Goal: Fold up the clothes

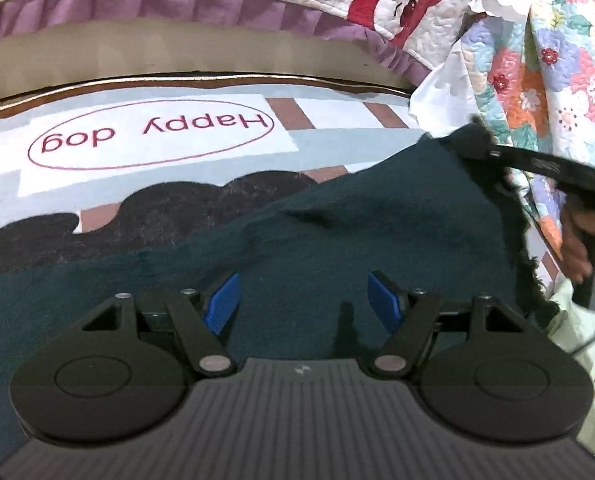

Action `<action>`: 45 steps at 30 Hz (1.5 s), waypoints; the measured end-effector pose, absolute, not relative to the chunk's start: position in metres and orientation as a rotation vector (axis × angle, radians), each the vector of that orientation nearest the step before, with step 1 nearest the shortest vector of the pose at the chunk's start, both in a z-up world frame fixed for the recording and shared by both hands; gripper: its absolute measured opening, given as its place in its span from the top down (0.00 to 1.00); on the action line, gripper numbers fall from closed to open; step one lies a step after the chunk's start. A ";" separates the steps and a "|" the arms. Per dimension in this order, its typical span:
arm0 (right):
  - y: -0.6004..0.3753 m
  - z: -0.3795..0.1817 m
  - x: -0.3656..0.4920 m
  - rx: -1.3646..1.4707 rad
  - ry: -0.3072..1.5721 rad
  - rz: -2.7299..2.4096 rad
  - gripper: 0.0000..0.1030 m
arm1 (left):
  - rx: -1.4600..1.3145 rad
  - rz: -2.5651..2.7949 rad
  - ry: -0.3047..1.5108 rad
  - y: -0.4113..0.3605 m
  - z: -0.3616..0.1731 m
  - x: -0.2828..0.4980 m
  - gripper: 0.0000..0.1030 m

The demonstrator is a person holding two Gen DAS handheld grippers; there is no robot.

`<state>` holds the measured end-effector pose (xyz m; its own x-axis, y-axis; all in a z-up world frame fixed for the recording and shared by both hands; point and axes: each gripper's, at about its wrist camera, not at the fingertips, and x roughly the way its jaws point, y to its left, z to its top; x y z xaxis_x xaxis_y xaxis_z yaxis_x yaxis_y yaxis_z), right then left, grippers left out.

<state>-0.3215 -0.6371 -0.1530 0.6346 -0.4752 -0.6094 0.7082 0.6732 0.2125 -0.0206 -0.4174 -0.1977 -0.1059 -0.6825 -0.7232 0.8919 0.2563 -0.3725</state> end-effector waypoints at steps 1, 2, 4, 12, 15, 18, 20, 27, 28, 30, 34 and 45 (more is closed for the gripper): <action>-0.623 -0.150 -0.325 0.429 0.521 -0.711 0.81 | 0.260 -1.354 1.000 -0.416 -0.198 -0.021 0.32; -0.609 -0.147 -0.328 0.398 0.497 -0.715 0.81 | 0.239 -1.357 1.000 -0.414 -0.198 -0.021 0.32; -0.584 -0.143 -0.330 0.367 0.473 -0.706 0.82 | 0.153 -1.357 1.014 -0.409 -0.198 -0.019 0.32; -0.538 -0.152 -0.321 0.323 0.447 -0.751 0.81 | -0.107 -1.380 1.123 -0.398 -0.198 -0.008 0.32; -0.519 -0.151 -0.329 0.323 0.432 -0.773 0.81 | -0.149 -1.381 1.130 -0.395 -0.198 -0.009 0.32; -0.507 -0.159 -0.335 0.372 0.464 -0.723 0.88 | -0.154 -1.387 1.147 -0.392 -0.200 -0.012 0.32; -0.500 -0.169 -0.330 0.385 0.518 -0.680 0.96 | -0.151 -1.389 1.169 -0.392 -0.202 -0.014 0.32; -0.472 -0.190 -0.289 0.391 0.724 -0.355 0.96 | -0.085 -1.436 1.210 -0.395 -0.207 -0.029 0.32; -0.469 -0.192 -0.284 0.371 0.744 -0.347 0.93 | -0.072 -1.431 1.215 -0.396 -0.208 -0.031 0.32; -0.462 -0.194 -0.275 0.338 0.776 -0.339 0.91 | -0.049 -1.418 1.222 -0.395 -0.211 -0.033 0.32; -0.483 -0.159 -0.302 0.418 0.601 -0.507 0.69 | -0.016 -1.397 1.210 -0.390 -0.211 -0.028 0.32; -0.623 -0.185 -0.377 1.113 0.497 -0.892 0.44 | 0.049 -1.389 1.122 -0.375 -0.197 0.001 0.39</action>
